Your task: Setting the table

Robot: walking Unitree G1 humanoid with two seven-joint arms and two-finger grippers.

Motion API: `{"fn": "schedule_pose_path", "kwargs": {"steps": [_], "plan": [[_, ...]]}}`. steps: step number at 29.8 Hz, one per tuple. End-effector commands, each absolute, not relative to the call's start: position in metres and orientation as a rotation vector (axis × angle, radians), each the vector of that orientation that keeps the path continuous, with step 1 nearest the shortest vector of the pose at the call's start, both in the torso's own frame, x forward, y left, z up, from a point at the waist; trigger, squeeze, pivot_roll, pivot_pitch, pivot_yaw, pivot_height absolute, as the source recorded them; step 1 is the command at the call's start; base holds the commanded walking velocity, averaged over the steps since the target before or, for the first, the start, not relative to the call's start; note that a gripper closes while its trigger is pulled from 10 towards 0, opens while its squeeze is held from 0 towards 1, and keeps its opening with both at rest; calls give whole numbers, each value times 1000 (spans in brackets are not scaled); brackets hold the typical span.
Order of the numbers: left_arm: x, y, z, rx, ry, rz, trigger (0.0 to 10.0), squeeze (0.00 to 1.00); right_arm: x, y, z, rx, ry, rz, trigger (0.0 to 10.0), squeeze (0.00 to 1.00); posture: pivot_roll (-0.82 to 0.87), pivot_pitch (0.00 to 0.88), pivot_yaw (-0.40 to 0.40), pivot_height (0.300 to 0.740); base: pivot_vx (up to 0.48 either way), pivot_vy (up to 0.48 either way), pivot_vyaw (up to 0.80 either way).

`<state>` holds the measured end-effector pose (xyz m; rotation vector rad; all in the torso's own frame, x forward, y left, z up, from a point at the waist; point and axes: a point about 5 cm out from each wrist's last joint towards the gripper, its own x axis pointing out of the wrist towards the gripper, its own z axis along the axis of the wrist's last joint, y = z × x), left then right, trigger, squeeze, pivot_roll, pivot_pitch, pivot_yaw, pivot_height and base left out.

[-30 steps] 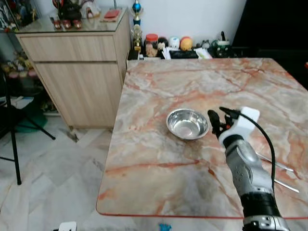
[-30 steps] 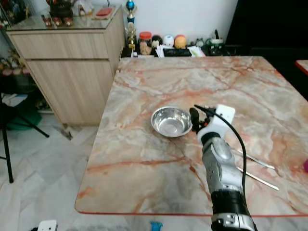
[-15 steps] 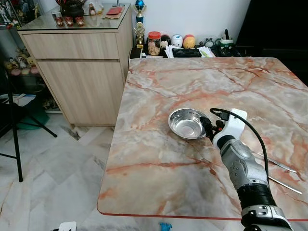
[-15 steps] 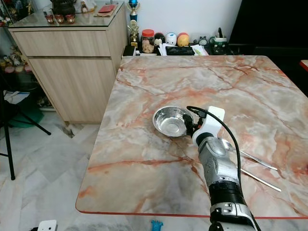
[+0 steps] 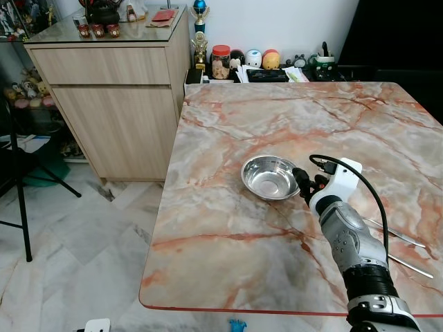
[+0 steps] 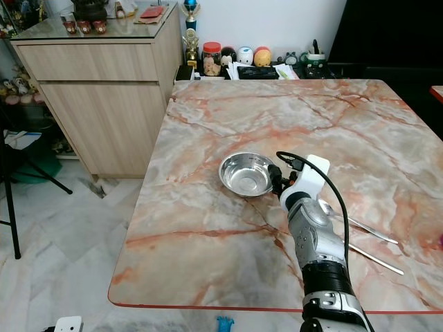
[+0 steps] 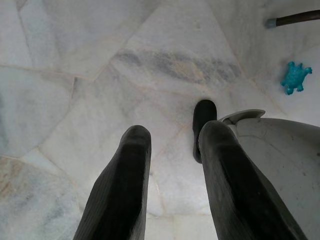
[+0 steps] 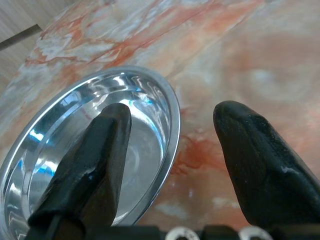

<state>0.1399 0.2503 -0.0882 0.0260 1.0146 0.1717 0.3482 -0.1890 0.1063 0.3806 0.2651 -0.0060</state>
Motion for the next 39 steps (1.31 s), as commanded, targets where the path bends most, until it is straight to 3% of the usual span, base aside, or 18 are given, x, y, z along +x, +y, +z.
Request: {"fn": "schedule_pose_path", "kwargs": {"steps": [1, 26, 27, 32, 34, 38, 39], "plan": [[134, 253, -89, 33, 1031, 173, 10000, 0, 352, -185, 109, 400, 273, 8, 10000, 0, 42, 15, -2, 736, 0, 0, 0], [134, 253, -90, 42, 1037, 165, 10000, 0, 351, -180, 99, 446, 325, 24, 10000, 0, 45, 18, -5, 736, 0, 0, 0], [134, 253, -90, 42, 1037, 165, 10000, 0, 351, -180, 99, 448, 326, 26, 4235, 0, 46, 19, -5, 736, 0, 0, 0], [134, 253, -90, 41, 1038, 162, 10000, 0, 350, -179, 96, 447, 338, 25, 5020, 0, 48, 19, -5, 736, 0, 0, 0], [134, 253, -90, 40, 1038, 162, 10000, 0, 350, -179, 95, 446, 341, 24, 10000, 0, 48, 19, -5, 736, 0, 0, 0], [134, 252, -90, 41, 1039, 159, 10000, 0, 350, -180, 93, 446, 346, 18, 10000, 0, 48, 19, -5, 736, 0, 0, 0], [134, 252, -90, 42, 1039, 159, 10000, 0, 350, -180, 93, 446, 347, 18, 7765, 0, 48, 19, -5, 736, 0, 0, 0]]}}
